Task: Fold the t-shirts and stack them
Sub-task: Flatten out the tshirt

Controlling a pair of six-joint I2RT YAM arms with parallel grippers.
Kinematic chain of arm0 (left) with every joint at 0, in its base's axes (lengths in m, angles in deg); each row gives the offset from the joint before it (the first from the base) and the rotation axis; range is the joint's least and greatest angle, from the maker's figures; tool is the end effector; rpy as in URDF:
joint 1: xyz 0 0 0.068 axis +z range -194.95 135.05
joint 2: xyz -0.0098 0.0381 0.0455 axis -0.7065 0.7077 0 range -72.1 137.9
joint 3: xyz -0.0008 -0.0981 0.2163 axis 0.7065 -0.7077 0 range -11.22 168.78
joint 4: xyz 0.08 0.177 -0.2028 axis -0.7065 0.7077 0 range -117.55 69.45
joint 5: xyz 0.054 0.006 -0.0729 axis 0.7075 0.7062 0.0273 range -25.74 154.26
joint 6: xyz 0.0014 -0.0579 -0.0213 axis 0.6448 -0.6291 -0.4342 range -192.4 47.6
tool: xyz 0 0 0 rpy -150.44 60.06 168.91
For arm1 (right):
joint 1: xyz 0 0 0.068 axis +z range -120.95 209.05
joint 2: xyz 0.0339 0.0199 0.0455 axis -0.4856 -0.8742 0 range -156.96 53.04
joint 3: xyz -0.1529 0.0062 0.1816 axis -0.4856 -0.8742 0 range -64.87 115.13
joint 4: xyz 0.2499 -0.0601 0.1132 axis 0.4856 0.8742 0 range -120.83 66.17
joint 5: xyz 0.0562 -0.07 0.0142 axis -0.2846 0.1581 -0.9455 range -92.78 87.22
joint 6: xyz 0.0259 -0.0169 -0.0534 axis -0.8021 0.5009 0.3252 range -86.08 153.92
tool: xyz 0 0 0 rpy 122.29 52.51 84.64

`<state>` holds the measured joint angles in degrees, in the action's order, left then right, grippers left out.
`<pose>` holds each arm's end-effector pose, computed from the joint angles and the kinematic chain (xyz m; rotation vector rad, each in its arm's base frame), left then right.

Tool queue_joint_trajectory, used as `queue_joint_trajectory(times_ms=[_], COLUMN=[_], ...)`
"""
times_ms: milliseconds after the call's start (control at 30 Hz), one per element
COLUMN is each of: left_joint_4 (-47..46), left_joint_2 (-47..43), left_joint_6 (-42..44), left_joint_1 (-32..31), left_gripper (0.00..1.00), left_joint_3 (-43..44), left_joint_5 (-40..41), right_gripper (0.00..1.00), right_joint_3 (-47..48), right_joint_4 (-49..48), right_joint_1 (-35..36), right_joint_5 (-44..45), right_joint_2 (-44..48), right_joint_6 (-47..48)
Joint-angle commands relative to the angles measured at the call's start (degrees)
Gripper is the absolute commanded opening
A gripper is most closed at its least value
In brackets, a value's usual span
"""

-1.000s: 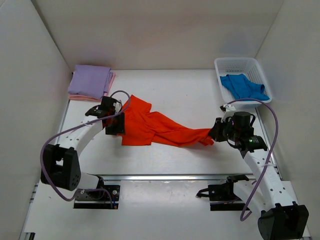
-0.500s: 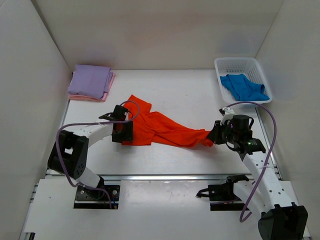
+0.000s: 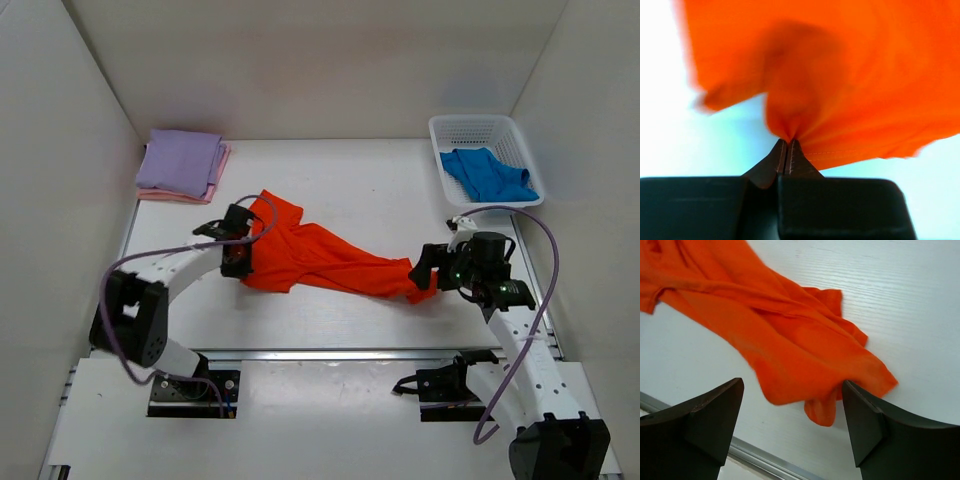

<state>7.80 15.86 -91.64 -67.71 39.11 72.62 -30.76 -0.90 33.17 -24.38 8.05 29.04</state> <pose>0.2736 -0.1076 0.1112 0.0557 2.8120 0.0412 0.2184 0.0329 0.2064 -0.1828 2.2667 0.5123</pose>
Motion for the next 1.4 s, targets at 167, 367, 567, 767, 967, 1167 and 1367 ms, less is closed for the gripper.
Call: queue_joint_trajectory(times_ms=[167, 367, 567, 767, 967, 1167, 1367], left_joint_4=[12.02, 14.92, 13.87, 12.73, 12.02, 10.44, 10.26], left_joint_2=[-24.93, -29.25, -30.04, -30.75, -31.09, -30.74, -30.75], left_joint_6=[5.0, 5.01, 5.01, 4.57, 3.95, 3.16, 2.99], left_joint_1=[14.58, 14.68, 13.71, 13.28, 13.18, 12.48, 12.74], left_gripper=[0.0, 0.0, 0.0, 0.0, 0.0, 0.0, 0.0], left_joint_3=[9.25, 14.01, 11.12, 7.42, 6.02, 4.61, 3.73], left_joint_5=[7.45, 6.94, 4.74, 2.89, 1.23, 0.08, -0.53], right_gripper=[0.76, 0.75, 0.62, 0.47, 0.46, 0.44, 0.44], right_joint_3=[2.02, 0.52, -0.88, -6.06, -6.07, -5.98, -5.28], right_joint_4=[1.54, 0.91, -3.11, -11.9, -16.13, -18.24, -20.26], right_joint_1=[-8.25, -8.25, -2.91, 0.71, 2.82, 5.37, 7.66], right_joint_5=[1.3, 1.39, -1.94, -4.32, -5.46, -4.32, -3.09], right_joint_2=[-0.18, -2.29, -6.07, -8.96, -12.39, -14.85, -19.07], right_joint_6=[-1.0, -5.22, -10.74, -16.55, -18.23, -19.37, -19.81])
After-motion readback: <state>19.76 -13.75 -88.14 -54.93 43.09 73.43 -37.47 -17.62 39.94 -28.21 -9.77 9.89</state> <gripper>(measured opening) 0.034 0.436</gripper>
